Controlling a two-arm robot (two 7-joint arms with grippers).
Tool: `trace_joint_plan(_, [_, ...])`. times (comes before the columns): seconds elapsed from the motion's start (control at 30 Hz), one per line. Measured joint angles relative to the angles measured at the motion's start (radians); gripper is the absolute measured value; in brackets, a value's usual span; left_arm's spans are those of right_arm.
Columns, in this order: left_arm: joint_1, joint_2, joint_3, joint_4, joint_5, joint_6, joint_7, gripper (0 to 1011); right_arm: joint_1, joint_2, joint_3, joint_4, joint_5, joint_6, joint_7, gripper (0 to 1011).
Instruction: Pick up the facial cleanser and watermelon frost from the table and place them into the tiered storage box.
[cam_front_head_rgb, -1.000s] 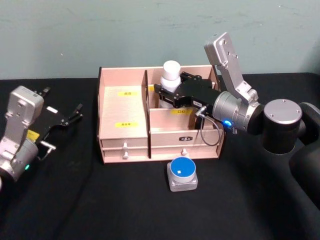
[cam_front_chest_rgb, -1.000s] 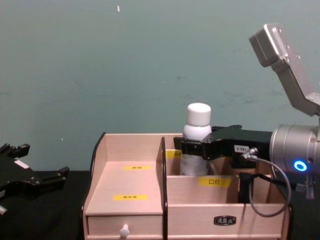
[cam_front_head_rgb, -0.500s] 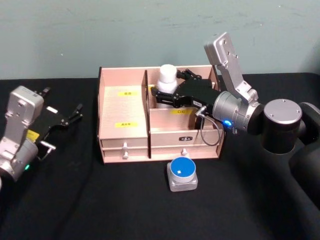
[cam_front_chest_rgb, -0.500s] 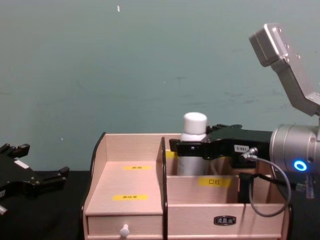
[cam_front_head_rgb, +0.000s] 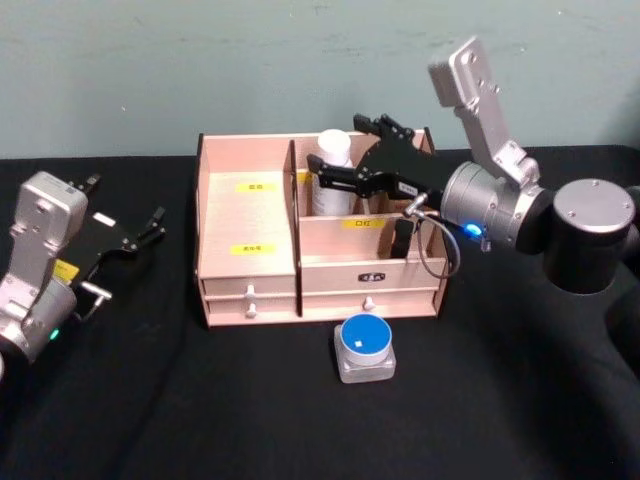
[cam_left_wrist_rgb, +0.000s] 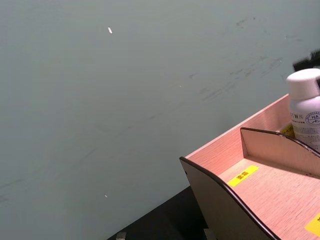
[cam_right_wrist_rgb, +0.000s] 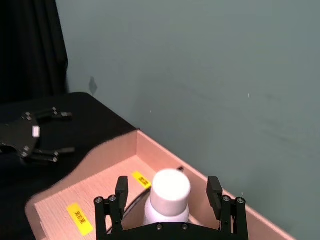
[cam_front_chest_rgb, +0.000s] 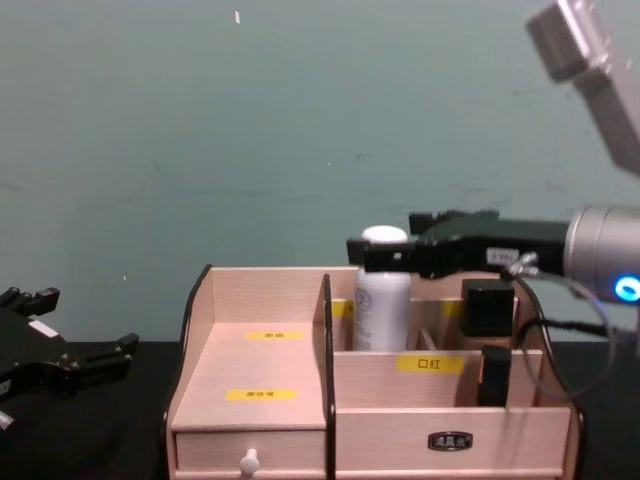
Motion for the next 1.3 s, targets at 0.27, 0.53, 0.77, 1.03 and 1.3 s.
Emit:
trace_joint_plan(0.27, [0.0, 0.0, 0.0, 0.0, 0.0, 0.0, 0.0, 1001, -0.084, 0.084, 0.023, -0.216, 0.036, 0.089, -0.016, 1003])
trace_joint_plan(0.53, [0.0, 0.0, 0.0, 0.0, 0.0, 0.0, 0.0, 1001, -0.218, 0.183, 0.05, -0.434, 0.094, 0.182, -0.041, 1003])
trace_joint_plan(0.77, [0.0, 0.0, 0.0, 0.0, 0.0, 0.0, 0.0, 1001, -0.377, 0.275, 0.093, -0.615, 0.164, 0.261, -0.081, 1002])
trace_joint_plan(1.03, [0.0, 0.0, 0.0, 0.0, 0.0, 0.0, 0.0, 1001, -0.496, 0.341, 0.124, -0.702, 0.207, 0.303, -0.129, 1003])
trace_joint_plan(1.3, [0.0, 0.0, 0.0, 0.0, 0.0, 0.0, 0.0, 1001, -0.554, 0.377, 0.114, -0.717, 0.22, 0.335, -0.163, 1002])
